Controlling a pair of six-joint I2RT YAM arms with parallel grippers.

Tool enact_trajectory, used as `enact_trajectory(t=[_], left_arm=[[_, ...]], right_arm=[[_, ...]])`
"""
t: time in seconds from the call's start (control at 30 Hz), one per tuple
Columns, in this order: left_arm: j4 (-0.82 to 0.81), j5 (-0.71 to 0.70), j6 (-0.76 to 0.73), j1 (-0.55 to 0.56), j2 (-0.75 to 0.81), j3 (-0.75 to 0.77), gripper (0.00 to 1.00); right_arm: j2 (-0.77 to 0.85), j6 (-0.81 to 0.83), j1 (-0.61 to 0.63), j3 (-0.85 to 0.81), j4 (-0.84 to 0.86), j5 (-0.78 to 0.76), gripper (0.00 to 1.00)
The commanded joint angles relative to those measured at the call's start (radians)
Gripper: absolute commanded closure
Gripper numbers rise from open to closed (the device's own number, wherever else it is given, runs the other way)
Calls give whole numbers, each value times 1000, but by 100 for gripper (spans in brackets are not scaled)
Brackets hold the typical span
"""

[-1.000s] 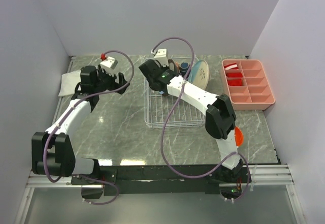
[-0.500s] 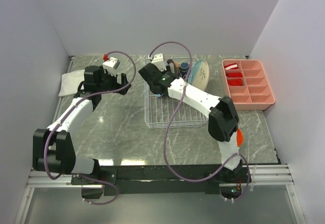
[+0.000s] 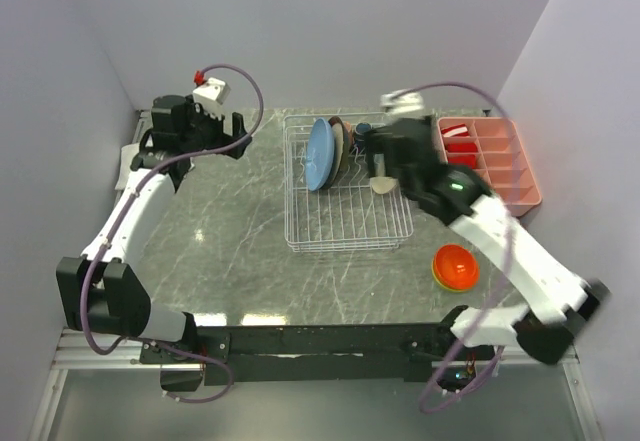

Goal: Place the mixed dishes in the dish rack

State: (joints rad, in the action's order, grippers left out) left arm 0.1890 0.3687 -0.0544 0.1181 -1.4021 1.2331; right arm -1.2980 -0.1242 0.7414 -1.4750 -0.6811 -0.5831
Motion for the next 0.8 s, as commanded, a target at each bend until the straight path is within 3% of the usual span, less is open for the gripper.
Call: enact_trajectory(t=[0.0, 0.13, 0.23, 0.33, 0.5, 0.77], left_arm=[[194, 36, -146, 0, 3, 149, 3], [240, 114, -214, 5, 3, 218, 3], [286, 90, -200, 47, -23, 273, 3], [320, 73, -179, 90, -46, 298, 3], [303, 44, -171, 137, -35, 236, 3], [329, -20, -199, 138, -38, 207, 3]], right_arm=[[217, 257, -221, 142, -81, 94, 4], [342, 518, -420, 254, -158, 208, 6], [408, 575, -629, 312, -225, 412, 5], [384, 641, -762, 357, -394, 607, 12], [454, 764, -797, 485, -507, 733, 16], [488, 887, -797, 650, -508, 816, 20]])
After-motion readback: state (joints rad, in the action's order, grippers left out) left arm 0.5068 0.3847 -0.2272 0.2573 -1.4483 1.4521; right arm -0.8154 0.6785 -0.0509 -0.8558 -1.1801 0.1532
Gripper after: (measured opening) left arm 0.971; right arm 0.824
